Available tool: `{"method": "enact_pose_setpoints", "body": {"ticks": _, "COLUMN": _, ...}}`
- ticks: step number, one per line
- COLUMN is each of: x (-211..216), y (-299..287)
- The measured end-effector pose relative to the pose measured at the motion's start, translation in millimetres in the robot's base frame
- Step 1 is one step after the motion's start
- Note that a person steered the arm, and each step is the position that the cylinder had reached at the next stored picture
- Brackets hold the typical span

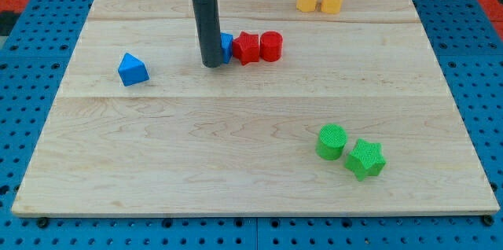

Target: Move the blue triangle into the blue cube

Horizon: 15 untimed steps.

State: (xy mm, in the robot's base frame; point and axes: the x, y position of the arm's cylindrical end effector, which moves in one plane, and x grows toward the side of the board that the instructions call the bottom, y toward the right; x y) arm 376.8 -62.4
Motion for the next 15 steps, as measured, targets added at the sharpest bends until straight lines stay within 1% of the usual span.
{"method": "enact_pose_setpoints", "body": {"ticks": 2, "x": 1.0, "y": 17.1}}
{"method": "enact_pose_setpoints", "body": {"ticks": 3, "x": 14.7, "y": 18.0}}
{"method": "enact_pose_setpoints", "body": {"ticks": 4, "x": 50.8, "y": -69.2}}
{"method": "enact_pose_setpoints", "body": {"ticks": 5, "x": 50.8, "y": -155.4}}
{"method": "enact_pose_setpoints", "body": {"ticks": 6, "x": 34.6, "y": -163.9}}
{"method": "enact_pose_setpoints", "body": {"ticks": 7, "x": 24.9, "y": -129.0}}
{"method": "enact_pose_setpoints", "body": {"ticks": 8, "x": 33.4, "y": -107.4}}
{"method": "enact_pose_setpoints", "body": {"ticks": 9, "x": 64.1, "y": -95.4}}
{"method": "enact_pose_setpoints", "body": {"ticks": 10, "x": 69.9, "y": -49.1}}
{"method": "enact_pose_setpoints", "body": {"ticks": 11, "x": 53.0, "y": -56.2}}
{"method": "enact_pose_setpoints", "body": {"ticks": 12, "x": 19.3, "y": -73.4}}
{"method": "enact_pose_setpoints", "body": {"ticks": 13, "x": 1.5, "y": -99.0}}
{"method": "enact_pose_setpoints", "body": {"ticks": 14, "x": 16.3, "y": -90.6}}
{"method": "enact_pose_setpoints", "body": {"ticks": 15, "x": 44.3, "y": -135.5}}
